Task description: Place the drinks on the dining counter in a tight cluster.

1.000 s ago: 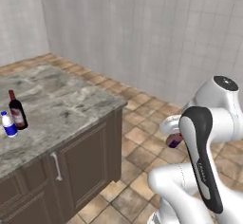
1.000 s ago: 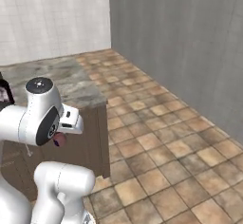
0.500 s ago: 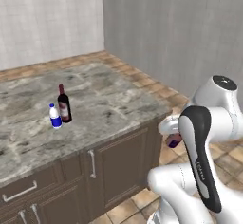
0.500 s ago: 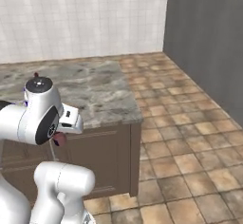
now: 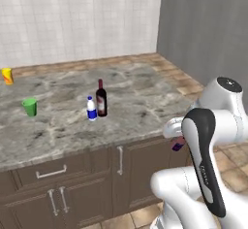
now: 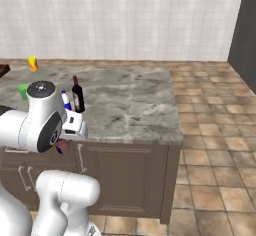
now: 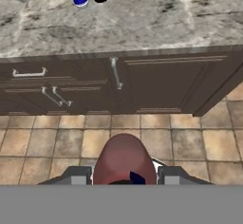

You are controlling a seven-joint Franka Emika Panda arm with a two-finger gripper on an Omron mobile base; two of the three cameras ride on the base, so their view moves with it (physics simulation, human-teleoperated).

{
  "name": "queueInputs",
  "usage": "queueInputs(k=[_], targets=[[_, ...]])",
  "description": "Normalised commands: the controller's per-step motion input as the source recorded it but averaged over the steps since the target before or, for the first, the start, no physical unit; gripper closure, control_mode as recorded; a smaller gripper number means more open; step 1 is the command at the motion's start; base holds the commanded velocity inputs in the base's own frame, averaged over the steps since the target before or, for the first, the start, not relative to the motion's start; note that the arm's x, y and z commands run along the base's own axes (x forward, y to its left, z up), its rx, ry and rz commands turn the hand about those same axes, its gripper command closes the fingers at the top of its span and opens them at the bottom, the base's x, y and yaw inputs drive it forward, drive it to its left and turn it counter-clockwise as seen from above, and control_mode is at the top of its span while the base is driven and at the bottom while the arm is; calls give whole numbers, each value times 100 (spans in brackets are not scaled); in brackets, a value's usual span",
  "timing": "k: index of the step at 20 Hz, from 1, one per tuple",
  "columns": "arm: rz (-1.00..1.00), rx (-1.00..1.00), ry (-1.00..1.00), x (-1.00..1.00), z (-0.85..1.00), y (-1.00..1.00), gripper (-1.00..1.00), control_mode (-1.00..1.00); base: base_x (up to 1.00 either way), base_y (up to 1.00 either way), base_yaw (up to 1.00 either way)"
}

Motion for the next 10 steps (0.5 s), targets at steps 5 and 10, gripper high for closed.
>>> queueInputs(k=[5,10], targets=[[0,0,0,0,0,0,100,100,33,-19,39],[0,0,0,0,0,0,100,100,1,-54,3]])
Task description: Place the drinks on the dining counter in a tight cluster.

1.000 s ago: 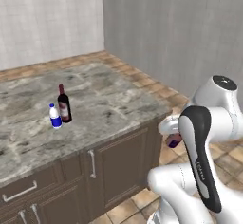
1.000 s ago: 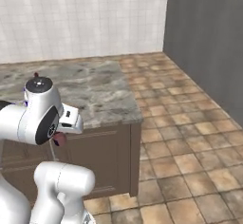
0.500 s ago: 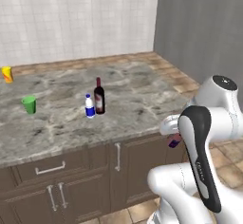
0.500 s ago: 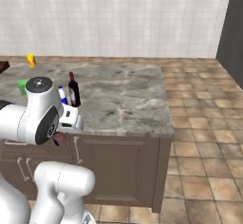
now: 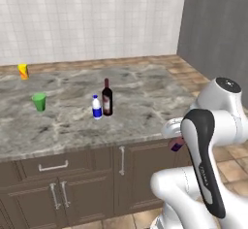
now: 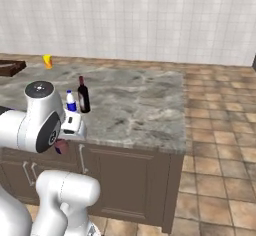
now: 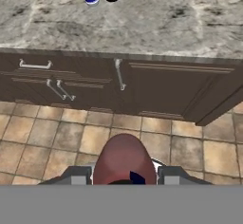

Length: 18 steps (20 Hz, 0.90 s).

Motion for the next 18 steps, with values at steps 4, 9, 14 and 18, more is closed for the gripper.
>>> queueInputs(k=[4,9,14,18], targets=[[0,0,0,0,0,0,100,100,14,-41,0],[0,0,0,0,0,0,100,100,48,-18,0],[0,0,0,0,0,0,100,100,97,-7,0],[0,0,0,0,0,0,100,100,92,-21,0]])
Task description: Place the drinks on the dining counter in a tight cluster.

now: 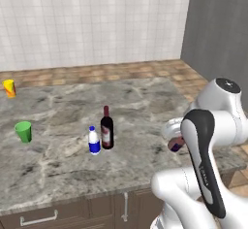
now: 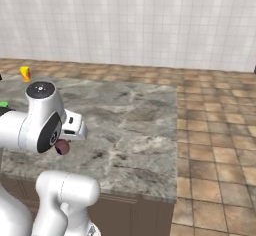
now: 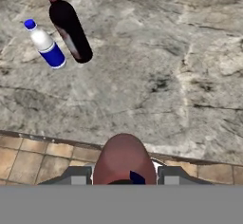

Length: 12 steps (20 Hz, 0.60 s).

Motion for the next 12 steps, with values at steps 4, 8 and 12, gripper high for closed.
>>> queueInputs(k=[4,8,12], targets=[[0,0,0,0,0,0,100,100,67,-15,2],[0,0,0,0,0,0,100,100,0,0,0],[0,0,0,0,0,0,100,100,0,0,0]])
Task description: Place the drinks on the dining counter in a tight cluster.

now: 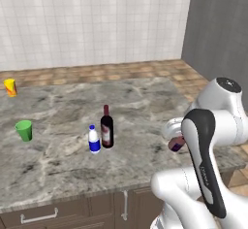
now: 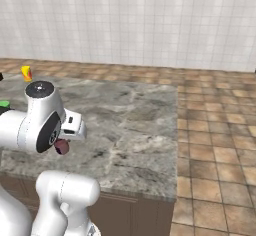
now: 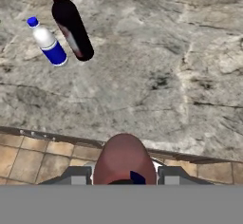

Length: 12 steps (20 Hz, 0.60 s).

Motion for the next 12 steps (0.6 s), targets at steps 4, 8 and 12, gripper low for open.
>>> queueInputs(k=[4,8,12], targets=[[0,0,0,0,0,0,100,100,0,0,0],[0,0,0,2,0,0,100,-100,0,0,0],[11,-2,13,53,5,3,100,-100,0,0,0]])
